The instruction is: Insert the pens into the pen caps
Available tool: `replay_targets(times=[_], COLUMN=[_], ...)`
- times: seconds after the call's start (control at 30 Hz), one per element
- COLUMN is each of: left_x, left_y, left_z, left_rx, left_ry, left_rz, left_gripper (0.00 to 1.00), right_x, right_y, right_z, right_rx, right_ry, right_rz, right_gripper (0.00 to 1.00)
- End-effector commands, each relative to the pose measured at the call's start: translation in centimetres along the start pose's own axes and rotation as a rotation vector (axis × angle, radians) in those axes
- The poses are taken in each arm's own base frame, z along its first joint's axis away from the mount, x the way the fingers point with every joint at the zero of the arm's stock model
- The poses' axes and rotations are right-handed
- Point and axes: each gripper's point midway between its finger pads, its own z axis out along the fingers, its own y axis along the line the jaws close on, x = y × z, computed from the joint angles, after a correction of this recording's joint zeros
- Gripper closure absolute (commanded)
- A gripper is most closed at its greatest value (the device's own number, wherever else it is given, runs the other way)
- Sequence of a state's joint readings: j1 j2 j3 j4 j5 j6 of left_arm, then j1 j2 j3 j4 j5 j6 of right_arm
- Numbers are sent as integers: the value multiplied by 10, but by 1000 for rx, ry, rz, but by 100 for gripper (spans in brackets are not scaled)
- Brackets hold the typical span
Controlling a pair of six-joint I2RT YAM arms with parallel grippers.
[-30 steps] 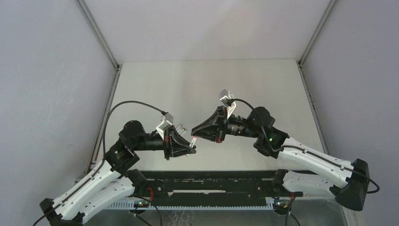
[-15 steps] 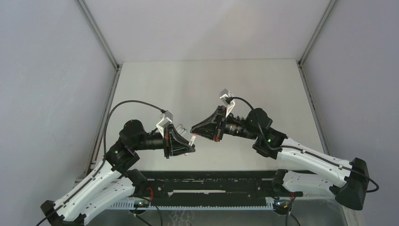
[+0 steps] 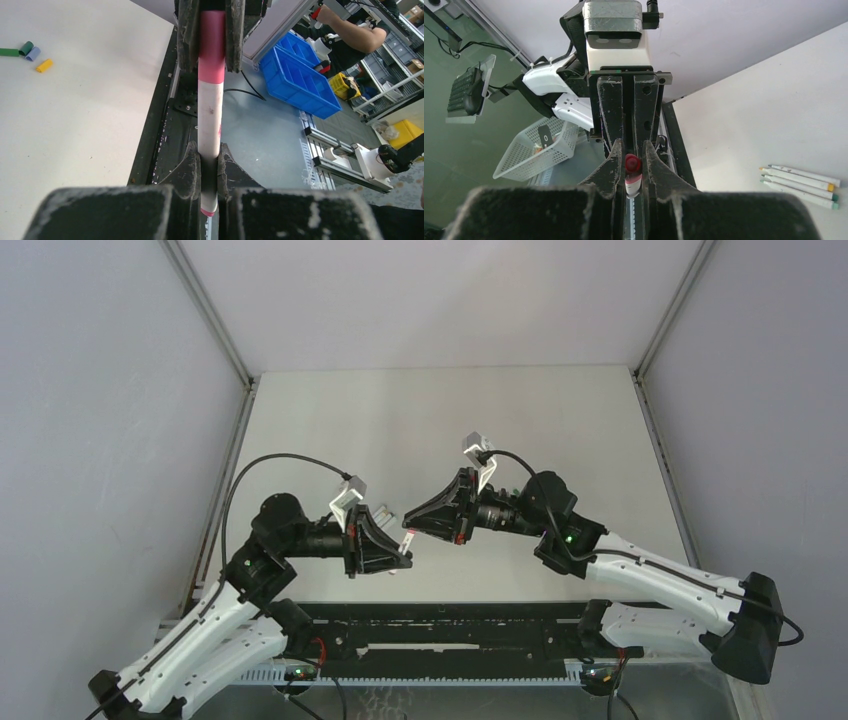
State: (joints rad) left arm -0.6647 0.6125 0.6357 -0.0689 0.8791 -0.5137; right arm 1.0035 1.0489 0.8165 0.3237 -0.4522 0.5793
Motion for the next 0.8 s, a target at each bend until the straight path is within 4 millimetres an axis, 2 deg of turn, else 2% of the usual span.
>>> replay_targets(times=[0.0, 0.07, 0.1, 0.17, 0.23, 0.33, 0.4, 0.47, 0.53, 0.63, 0.7, 0.77], left_x=[-105, -97, -92, -78, -66, -60, -62, -68, -72, -66, -62, -62], left_y=[-9, 1, 5, 13, 17, 25, 37, 55, 77, 108, 121, 129], left_z=[-9, -7, -5, -2, -1, -9, -19, -32, -45, -56, -60, -64], left_rx=[-77, -105, -114, -116, -117, -187, -291, -430, -574, -727, -791, -837], left_ry=[-378, -338, -312, -245, -199, -185, -205, -245, -286, -301, -303, -311], left_rz=[313, 312, 305, 290, 283, 319, 327, 303, 245, 157, 111, 91], left_gripper=[100, 99, 90, 63, 41, 23, 19, 15, 12, 12, 12, 12], right_x=[139, 123, 114, 89, 62, 31, 17, 13, 17, 30, 35, 42], right_y=[5, -6, -13, -29, -50, -79, -100, -121, -143, -177, -194, -207], right_z=[-33, -28, -27, -26, -33, -58, -84, -115, -150, -206, -242, -267], right_rx=[-5, 67, 112, 212, 344, 553, 719, 876, 1024, 1249, 1387, 1478], right_ry=[502, 423, 374, 260, 148, 54, 21, 11, 20, 60, 81, 115], right_rz=[234, 213, 205, 179, 140, 82, 41, 48, 104, 191, 235, 269], right_gripper=[100, 100, 100, 100, 100, 100, 100, 100, 100, 100, 100, 100])
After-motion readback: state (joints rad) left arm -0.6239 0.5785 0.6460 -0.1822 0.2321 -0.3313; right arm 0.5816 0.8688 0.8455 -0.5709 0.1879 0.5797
